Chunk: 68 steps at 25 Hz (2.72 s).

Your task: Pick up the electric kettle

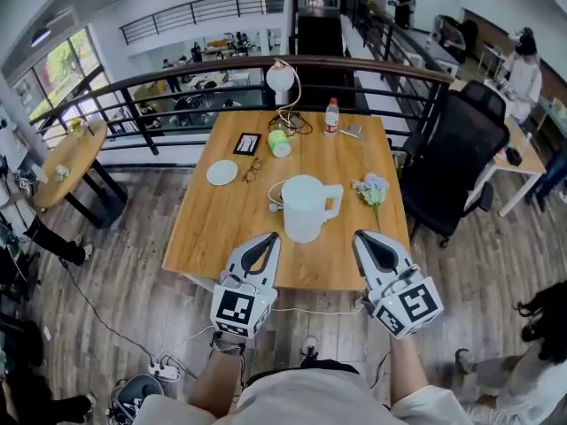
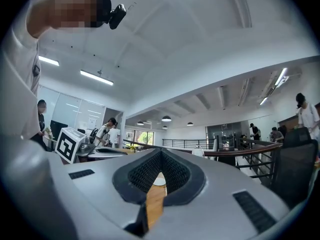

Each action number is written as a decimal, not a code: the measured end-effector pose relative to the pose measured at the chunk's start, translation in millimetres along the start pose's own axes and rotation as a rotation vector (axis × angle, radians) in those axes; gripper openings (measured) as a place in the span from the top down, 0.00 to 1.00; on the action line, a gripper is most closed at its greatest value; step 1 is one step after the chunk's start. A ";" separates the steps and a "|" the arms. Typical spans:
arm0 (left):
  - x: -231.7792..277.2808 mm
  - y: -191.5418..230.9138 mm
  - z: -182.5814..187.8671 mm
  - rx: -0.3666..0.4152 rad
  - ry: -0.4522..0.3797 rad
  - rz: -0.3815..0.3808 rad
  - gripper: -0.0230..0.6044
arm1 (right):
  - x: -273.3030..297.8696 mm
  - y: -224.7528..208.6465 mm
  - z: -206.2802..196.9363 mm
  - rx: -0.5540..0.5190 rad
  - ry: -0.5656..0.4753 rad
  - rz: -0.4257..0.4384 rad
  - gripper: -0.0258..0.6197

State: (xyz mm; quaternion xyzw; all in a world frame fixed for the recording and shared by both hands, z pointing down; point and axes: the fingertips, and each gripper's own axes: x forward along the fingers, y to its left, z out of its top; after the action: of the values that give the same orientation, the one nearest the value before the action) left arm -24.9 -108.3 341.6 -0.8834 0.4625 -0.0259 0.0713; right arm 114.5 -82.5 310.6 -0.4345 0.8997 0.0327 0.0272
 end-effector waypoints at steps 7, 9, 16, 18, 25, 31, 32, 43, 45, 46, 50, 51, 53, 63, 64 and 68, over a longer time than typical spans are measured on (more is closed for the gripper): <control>43.5 9.1 -8.7 0.001 0.012 0.022 0.96 | 26.6 -37.6 -10.0 0.025 0.012 0.037 0.94; 49.2 11.5 -10.4 0.002 0.019 0.028 0.96 | 34.0 -40.5 -13.8 0.019 0.026 0.057 0.94; 53.9 31.4 -32.4 -0.008 0.053 0.042 0.96 | 54.1 -45.3 -26.8 0.014 0.030 0.044 0.94; 52.8 37.3 -40.3 -0.009 0.067 0.037 0.96 | 57.7 -48.8 -28.2 0.007 0.021 0.003 0.94; 43.7 67.7 -59.5 -0.007 0.074 0.013 0.95 | 70.7 -40.0 -34.3 0.023 -0.002 -0.055 0.94; 42.7 81.5 -79.8 -0.022 0.080 -0.005 0.95 | 73.8 -36.8 -58.9 0.041 0.026 -0.100 0.94; 43.3 81.9 -82.5 -0.026 0.080 -0.012 0.95 | 74.3 -38.3 -63.5 0.043 0.034 -0.105 0.94; 75.2 78.4 -128.9 -0.029 0.108 -0.074 0.95 | 89.8 -76.9 -116.7 -0.002 0.082 -0.131 0.91; 83.2 72.2 -136.0 -0.025 0.120 -0.094 0.94 | 93.2 -84.3 -128.3 0.009 0.097 -0.134 0.87; 86.9 69.7 -140.3 -0.027 0.127 -0.101 0.93 | 94.4 -88.4 -134.9 0.017 0.106 -0.137 0.84; 101.8 65.9 -161.7 -0.052 0.155 -0.111 0.86 | 102.3 -107.0 -165.6 0.031 0.152 -0.151 0.82; 105.1 65.0 -167.6 -0.058 0.162 -0.118 0.84 | 105.3 -111.7 -174.3 0.031 0.166 -0.152 0.82; 111.4 62.4 -178.2 -0.067 0.172 -0.140 0.78 | 111.0 -121.1 -191.7 0.035 0.193 -0.156 0.81; 130.8 59.7 -220.3 -0.129 0.202 -0.248 0.60 | 132.0 -155.2 -260.2 0.088 0.287 -0.183 0.70; 132.8 59.4 -224.3 -0.133 0.205 -0.260 0.58 | 134.6 -157.8 -265.8 0.093 0.294 -0.184 0.70; 140.2 55.7 -237.2 -0.160 0.211 -0.308 0.52 | 144.7 -165.1 -284.9 0.106 0.321 -0.182 0.68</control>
State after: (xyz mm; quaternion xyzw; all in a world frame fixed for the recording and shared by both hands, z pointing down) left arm -16.7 -278.8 564.9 -0.9389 0.3274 -0.0920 -0.0526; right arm 148.1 -321.3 577.6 -0.5117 0.8499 -0.0873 -0.0908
